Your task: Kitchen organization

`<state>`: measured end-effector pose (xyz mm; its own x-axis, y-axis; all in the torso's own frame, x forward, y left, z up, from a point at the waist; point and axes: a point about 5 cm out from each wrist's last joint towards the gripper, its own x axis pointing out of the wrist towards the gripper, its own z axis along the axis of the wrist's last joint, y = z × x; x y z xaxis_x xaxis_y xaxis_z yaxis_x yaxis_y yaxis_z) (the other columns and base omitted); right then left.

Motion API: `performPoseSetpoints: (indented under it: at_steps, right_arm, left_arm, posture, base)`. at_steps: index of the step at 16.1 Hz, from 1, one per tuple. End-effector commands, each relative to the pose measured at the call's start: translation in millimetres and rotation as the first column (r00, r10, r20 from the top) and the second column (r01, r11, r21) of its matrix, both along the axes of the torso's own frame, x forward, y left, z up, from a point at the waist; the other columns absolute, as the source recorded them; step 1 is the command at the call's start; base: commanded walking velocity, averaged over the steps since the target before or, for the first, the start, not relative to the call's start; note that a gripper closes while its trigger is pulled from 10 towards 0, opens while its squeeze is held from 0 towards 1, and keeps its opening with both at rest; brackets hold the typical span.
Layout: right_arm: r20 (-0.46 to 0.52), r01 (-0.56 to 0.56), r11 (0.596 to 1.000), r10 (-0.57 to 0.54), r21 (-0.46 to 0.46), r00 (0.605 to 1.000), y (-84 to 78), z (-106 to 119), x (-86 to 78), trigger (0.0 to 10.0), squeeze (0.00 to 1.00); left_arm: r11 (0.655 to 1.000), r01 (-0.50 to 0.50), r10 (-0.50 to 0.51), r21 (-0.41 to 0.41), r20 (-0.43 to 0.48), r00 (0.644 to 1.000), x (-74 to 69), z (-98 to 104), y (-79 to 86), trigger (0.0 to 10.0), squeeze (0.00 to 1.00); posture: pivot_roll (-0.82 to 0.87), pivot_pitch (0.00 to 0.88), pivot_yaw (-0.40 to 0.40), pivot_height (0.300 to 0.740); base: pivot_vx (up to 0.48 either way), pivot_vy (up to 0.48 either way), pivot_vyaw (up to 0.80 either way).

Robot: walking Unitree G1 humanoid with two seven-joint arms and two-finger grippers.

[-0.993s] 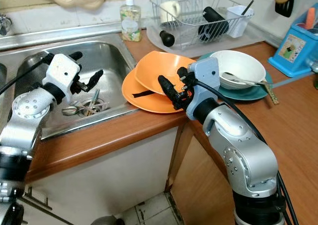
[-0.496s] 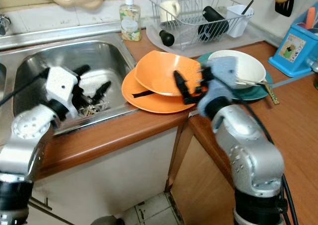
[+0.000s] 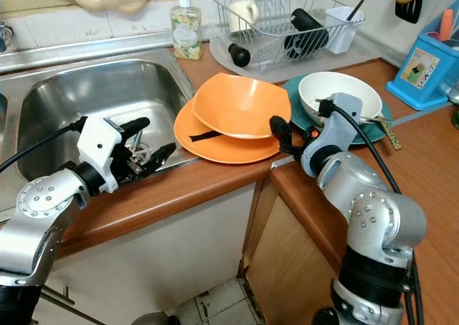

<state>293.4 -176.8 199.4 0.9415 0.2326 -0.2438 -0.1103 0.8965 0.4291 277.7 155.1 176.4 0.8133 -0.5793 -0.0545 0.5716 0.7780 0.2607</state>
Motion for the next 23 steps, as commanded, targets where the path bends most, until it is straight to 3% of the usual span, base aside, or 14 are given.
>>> performPoseSetpoints:
  at_steps: [1, 2, 7, 12, 23]
  right_arm:
    - [-0.001, -0.020, 0.999, 0.020, 0.042, 1.000, 1.5, 4.2, 1.6, 0.7, 0.00]
    - [-0.009, -0.036, 0.996, 0.036, 0.077, 0.999, 4.7, 3.4, 4.1, 0.0, 0.00]
    - [-0.102, -0.007, 0.985, 0.025, 0.174, 0.995, 8.2, -9.5, 17.8, 0.0, 0.00]
    - [-0.118, -0.013, 0.966, 0.044, 0.257, 0.992, 10.6, -11.7, 21.5, 0.0, 0.00]
    - [-0.144, -0.001, 0.957, 0.044, 0.289, 0.989, 13.4, -14.8, 22.4, 0.0, 0.00]
  left_arm:
    - [1.000, 0.022, -0.022, 0.008, 0.010, 1.000, -2.1, 4.6, -2.4, 10.0, 0.00]
    - [1.000, 0.024, -0.024, 0.012, 0.006, 1.000, -1.9, 4.0, -2.7, 10.0, 0.00]
    - [0.999, 0.041, -0.041, 0.025, -0.009, 0.999, -2.9, 3.1, -5.8, 10.0, 0.00]
    - [0.999, 0.036, -0.036, 0.034, -0.014, 0.999, -3.7, 2.7, -4.6, 10.0, 0.00]
    - [0.999, 0.017, -0.017, 0.040, -0.007, 1.000, 0.0, 3.6, -5.5, 10.0, 0.00]
  posture:
    - [-0.05, 0.000, 0.022, 0.740]
    - [-0.05, 0.000, 0.023, 0.740]
    - [-0.04, 0.000, 0.019, 0.740]
    - [-0.04, 0.000, 0.016, 0.740]
    - [-0.04, 0.000, 0.019, 0.740]
  base:
    - [0.000, 0.000, 0.00]
    - [0.000, 0.000, 0.00]
    - [0.000, 0.000, 0.00]
    - [0.000, 0.000, 0.00]
    - [0.000, 0.000, 0.00]
